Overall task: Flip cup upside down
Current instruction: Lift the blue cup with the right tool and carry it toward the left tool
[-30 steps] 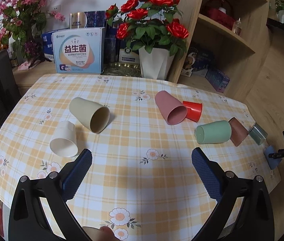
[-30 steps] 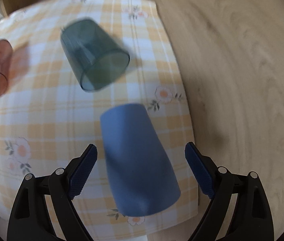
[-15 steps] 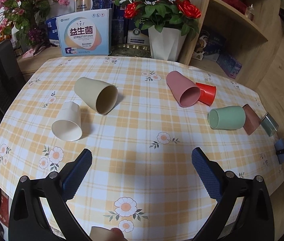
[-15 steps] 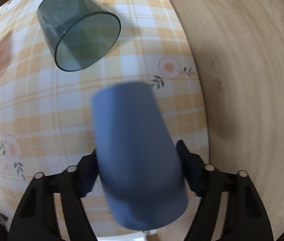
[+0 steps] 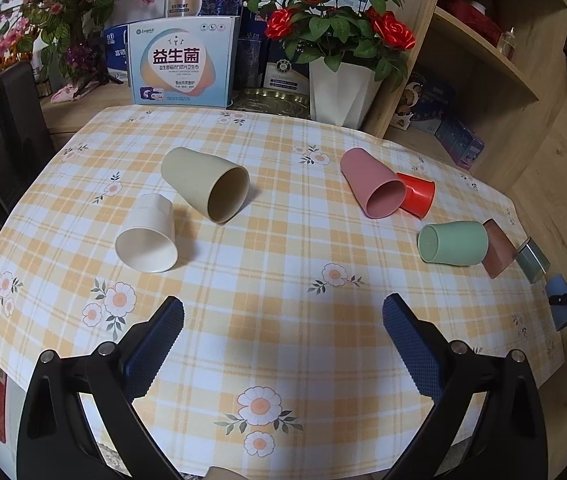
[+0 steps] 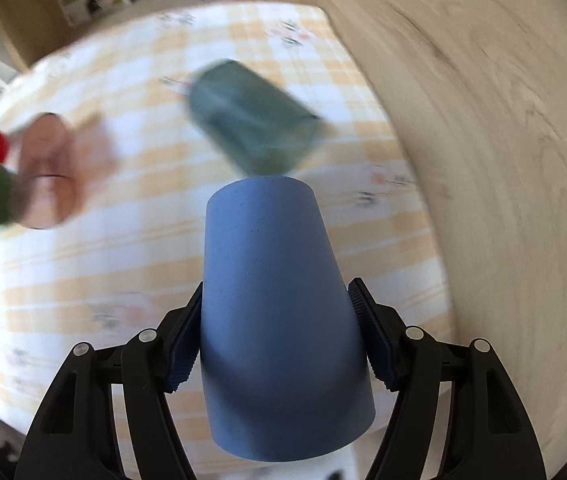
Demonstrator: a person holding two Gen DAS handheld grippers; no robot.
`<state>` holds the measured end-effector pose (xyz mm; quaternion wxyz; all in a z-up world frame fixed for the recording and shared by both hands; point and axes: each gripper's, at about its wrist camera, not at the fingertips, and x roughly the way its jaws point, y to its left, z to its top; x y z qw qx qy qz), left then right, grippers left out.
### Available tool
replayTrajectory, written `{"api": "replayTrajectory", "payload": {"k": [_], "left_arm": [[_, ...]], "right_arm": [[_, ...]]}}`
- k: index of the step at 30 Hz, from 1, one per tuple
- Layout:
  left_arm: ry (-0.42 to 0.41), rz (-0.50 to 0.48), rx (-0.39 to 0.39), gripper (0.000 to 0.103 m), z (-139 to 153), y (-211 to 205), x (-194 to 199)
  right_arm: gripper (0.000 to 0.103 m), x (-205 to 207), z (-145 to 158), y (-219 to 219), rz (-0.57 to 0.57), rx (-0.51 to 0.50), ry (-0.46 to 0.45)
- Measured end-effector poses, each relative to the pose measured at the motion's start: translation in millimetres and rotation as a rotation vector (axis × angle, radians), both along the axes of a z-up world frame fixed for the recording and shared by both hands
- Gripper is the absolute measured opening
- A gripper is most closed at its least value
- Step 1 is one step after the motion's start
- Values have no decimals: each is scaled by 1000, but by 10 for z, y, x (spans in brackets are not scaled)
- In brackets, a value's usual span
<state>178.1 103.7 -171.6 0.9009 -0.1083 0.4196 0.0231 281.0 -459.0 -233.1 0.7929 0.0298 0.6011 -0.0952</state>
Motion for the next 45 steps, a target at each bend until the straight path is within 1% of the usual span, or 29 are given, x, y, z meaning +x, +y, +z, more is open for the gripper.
{"api": "replayTrajectory", "payload": {"k": [2,4,5,6,9,11,13,14,15,16,17,18,19,20,23,26,28,31,35,40,45], "left_arm": [[-1,4,-1,97,-9,46,-46],[-4,10,1,97,-11,102,-90],[-3,15,5,97,-15,134,-112],[-1,18,7,97,-21,162,-133],[6,35,5,97,-39,267,-192],[8,46,5,97,-41,335,-239],[7,52,3,97,-32,383,-284],[7,54,3,97,-26,396,-305],[8,56,4,97,-18,417,-328],[8,57,6,97,-8,435,-350],[7,59,11,97,1,451,-370],[8,62,14,97,3,462,-383],[10,65,16,97,7,480,-400],[11,68,16,97,18,501,-412],[-2,76,14,97,47,531,-448],[0,82,1,97,19,538,-447],[10,79,-5,97,-14,515,-418],[13,60,-20,97,-30,439,-376],[6,31,-17,97,-5,338,-365],[6,39,-14,97,8,341,-352],[1,37,-18,97,23,350,-357]], "right_arm": [[66,-105,52,293,-9,59,-18],[66,-152,77,674,8,120,-24],[66,-176,72,883,32,154,-26],[66,-256,136,1126,50,172,-28],[64,-380,148,1814,131,238,-28],[64,-394,112,2252,183,284,-16],[63,-376,40,2543,241,287,-3],[64,-372,21,2770,282,276,-8],[61,-367,64,2889,298,265,-39],[59,-321,70,3015,319,264,-43],[50,-277,70,3101,321,279,-49],[38,-234,68,3170,307,319,-50],[26,-195,26,3217,302,337,-19],[26,-184,-34,3310,306,314,18],[26,-252,-46,3419,371,254,17],[26,-356,-54,3350,378,271,37],[26,-381,-66,3281,385,262,32],[26,-405,-67,3148,367,248,6],[26,-385,-91,2989,330,274,-6],[26,-431,-114,2959,325,264,-11],[28,-573,-125,2933,339,237,-16]]}}
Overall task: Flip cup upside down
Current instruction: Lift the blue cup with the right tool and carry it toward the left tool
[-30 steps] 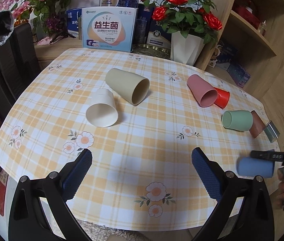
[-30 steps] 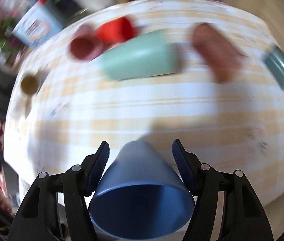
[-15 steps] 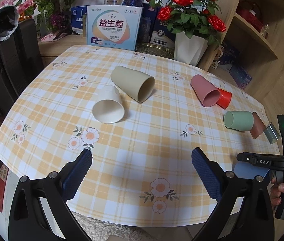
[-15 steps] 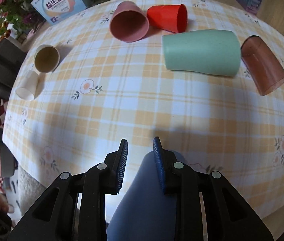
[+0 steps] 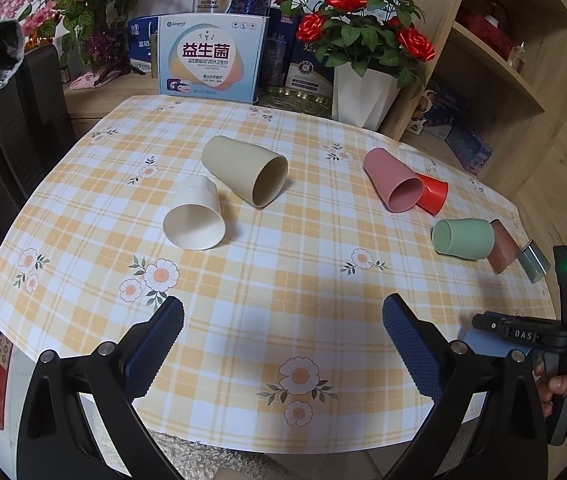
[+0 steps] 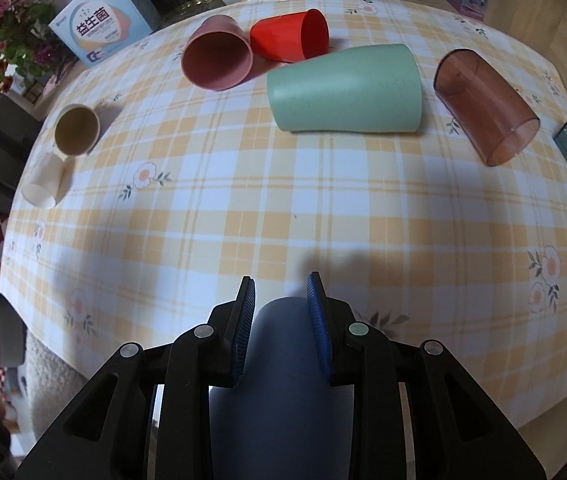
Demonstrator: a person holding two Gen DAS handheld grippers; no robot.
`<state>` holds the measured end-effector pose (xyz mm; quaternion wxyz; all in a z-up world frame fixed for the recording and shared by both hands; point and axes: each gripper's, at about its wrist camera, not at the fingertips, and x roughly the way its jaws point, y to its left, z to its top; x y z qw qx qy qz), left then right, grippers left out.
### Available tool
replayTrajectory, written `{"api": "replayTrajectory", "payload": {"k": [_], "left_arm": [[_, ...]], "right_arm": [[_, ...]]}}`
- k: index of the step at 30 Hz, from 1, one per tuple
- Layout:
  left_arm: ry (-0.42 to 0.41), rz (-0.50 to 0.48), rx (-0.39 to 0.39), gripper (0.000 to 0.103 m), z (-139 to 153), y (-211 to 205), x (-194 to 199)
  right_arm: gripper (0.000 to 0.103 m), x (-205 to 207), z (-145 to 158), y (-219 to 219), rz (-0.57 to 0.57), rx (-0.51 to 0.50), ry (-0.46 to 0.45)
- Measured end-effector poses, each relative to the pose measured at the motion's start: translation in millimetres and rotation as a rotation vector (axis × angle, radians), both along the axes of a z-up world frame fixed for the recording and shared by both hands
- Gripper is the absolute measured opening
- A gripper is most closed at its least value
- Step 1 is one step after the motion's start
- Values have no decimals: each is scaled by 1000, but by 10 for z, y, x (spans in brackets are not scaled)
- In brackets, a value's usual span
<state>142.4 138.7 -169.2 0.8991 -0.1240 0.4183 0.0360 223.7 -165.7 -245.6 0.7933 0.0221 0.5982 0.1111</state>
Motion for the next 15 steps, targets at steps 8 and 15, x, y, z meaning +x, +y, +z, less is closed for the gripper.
{"api": "replayTrajectory", "payload": {"k": [8,15], "left_arm": [[-11,-21,-8,97,51,-73,-17],[-21,-23,-2,97,99,-88,-49]], "right_arm": [[28,-109,-1,-117,10,-16,-29],[28,-7,-8,-394,-16,-43,-32]]}}
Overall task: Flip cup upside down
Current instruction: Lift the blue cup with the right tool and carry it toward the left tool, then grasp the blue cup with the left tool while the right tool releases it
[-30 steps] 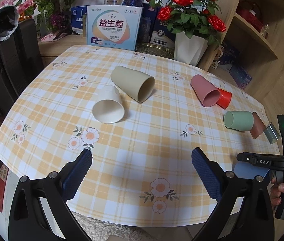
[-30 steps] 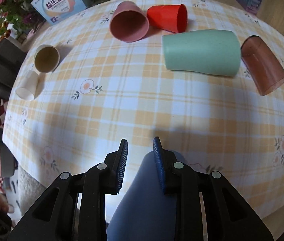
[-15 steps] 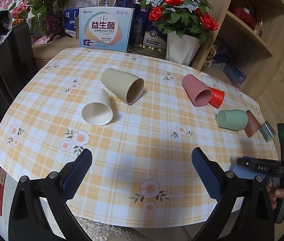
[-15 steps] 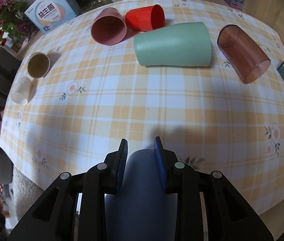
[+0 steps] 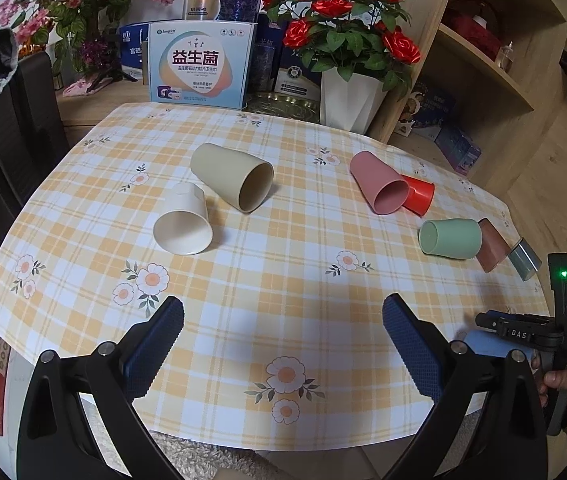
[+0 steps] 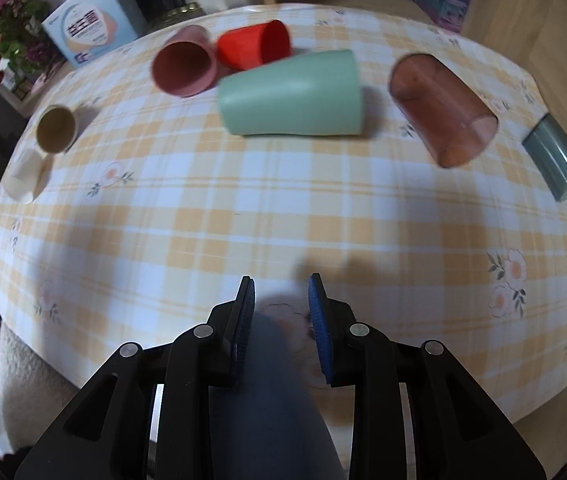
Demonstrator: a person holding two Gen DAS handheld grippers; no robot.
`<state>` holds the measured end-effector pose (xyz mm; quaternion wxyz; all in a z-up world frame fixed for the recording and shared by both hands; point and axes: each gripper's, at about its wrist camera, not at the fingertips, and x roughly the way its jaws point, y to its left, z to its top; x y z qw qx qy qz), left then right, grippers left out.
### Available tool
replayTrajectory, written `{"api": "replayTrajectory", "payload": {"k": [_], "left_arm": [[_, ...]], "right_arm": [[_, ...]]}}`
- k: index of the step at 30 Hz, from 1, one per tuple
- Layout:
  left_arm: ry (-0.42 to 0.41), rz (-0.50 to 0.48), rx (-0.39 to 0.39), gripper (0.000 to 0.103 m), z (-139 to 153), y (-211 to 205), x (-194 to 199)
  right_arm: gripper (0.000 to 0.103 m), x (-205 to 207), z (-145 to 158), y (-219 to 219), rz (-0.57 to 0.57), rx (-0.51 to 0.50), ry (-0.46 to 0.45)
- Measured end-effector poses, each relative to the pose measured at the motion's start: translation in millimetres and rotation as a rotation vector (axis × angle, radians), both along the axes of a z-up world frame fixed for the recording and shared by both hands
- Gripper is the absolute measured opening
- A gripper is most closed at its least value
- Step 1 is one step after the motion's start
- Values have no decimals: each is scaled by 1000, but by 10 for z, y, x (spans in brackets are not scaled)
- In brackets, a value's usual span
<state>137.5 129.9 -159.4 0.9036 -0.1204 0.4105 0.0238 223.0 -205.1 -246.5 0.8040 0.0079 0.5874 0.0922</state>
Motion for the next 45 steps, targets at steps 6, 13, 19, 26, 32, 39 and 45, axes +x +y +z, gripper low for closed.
{"api": "replayTrajectory", "payload": {"k": [6,13,19,26,32,39,45], "left_arm": [[-1,2,-4,97,14,-2,25],[-4,-26,-6,97,24,-105,38],[-6,-14,-12,97,21,-94,21],[-14,-2,-27,97,32,-40,-34],[0,9,-37,97,-6,13,-23],[5,28,-29,97,-28,48,-2],[12,75,19,97,-15,190,-4]], "right_arm": [[50,-146,40,-165,68,58,34],[50,-305,144,-216,157,36,28],[60,-762,211,337,558,-40,69],[65,-1167,-330,652,736,-246,194],[64,-912,-205,442,593,-184,190],[64,-358,45,584,377,10,114],[64,-20,-90,1203,207,96,89]]}}
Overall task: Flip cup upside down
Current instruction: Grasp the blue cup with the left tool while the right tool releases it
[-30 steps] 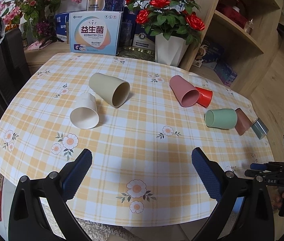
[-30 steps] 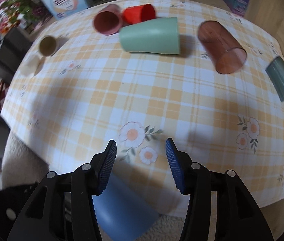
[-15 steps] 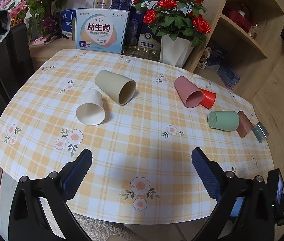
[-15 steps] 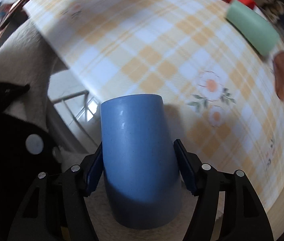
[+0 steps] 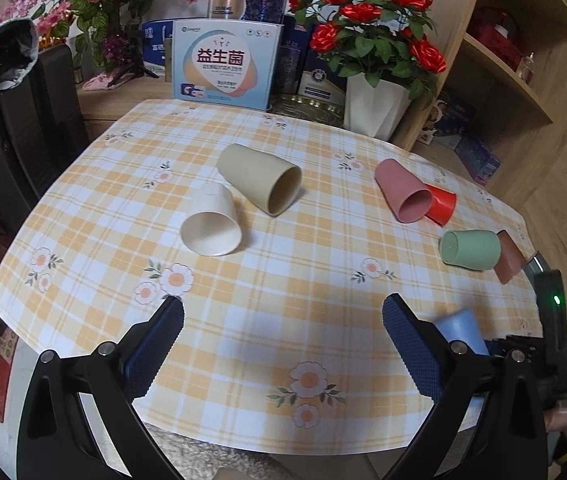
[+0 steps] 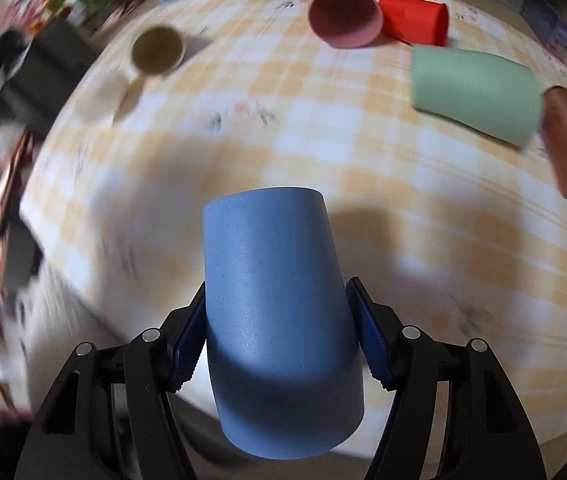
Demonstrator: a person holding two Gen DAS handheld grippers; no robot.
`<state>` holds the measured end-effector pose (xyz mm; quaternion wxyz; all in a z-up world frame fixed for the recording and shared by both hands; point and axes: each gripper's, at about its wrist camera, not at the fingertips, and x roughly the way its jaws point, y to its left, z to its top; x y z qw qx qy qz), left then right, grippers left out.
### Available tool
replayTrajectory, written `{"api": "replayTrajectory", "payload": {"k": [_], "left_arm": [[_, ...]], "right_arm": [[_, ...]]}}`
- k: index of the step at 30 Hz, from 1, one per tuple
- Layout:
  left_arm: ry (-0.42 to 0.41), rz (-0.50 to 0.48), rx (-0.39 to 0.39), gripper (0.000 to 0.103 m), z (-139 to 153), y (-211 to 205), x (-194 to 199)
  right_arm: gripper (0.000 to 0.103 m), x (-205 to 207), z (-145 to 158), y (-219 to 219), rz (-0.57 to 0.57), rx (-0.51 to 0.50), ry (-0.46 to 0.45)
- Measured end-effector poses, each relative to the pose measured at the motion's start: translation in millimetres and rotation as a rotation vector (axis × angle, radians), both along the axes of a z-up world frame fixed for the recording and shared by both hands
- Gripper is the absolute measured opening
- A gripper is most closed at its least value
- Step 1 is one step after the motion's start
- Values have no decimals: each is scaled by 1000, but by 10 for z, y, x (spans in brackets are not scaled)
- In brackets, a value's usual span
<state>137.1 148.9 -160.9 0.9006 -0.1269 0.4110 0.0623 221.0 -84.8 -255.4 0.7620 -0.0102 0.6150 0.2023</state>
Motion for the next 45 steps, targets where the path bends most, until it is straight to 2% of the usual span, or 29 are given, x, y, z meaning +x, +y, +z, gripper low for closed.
{"api": "replayTrajectory", "payload": {"k": [3,5,10,13,17,22,26,29,33,35,38,42,45], "left_arm": [[6,25,8,97,1,97,-15],[11,40,10,97,-4,154,-23],[16,54,15,97,-5,215,-14],[13,50,12,97,8,197,6],[7,15,0,97,37,96,50],[15,-56,-44,97,39,-140,166],[42,-128,-97,97,-15,-426,344],[81,-177,-134,94,-110,-649,502],[167,-204,-205,86,-312,-869,729],[219,-206,-240,82,-433,-974,880],[293,-196,-293,79,-601,-1064,1080],[369,-151,-326,73,-781,-1079,1274],[412,-119,-331,72,-879,-1064,1362]], "right_arm": [[64,149,-47,235,-85,8,-11],[64,222,-115,328,-119,22,14],[65,246,-106,392,-133,7,-2],[66,240,-29,323,-140,30,-29],[87,183,146,208,-105,64,-108],[87,72,350,-64,-107,60,-223],[87,-14,437,-417,-156,74,-265],[87,-84,447,-694,-171,108,-272],[87,-150,403,-1032,-218,105,-275],[87,-173,372,-1174,-248,68,-283],[87,-197,314,-1403,-305,4,-297],[87,-242,227,-1612,-350,11,-274],[87,-256,182,-1713,-372,17,-263]]}}
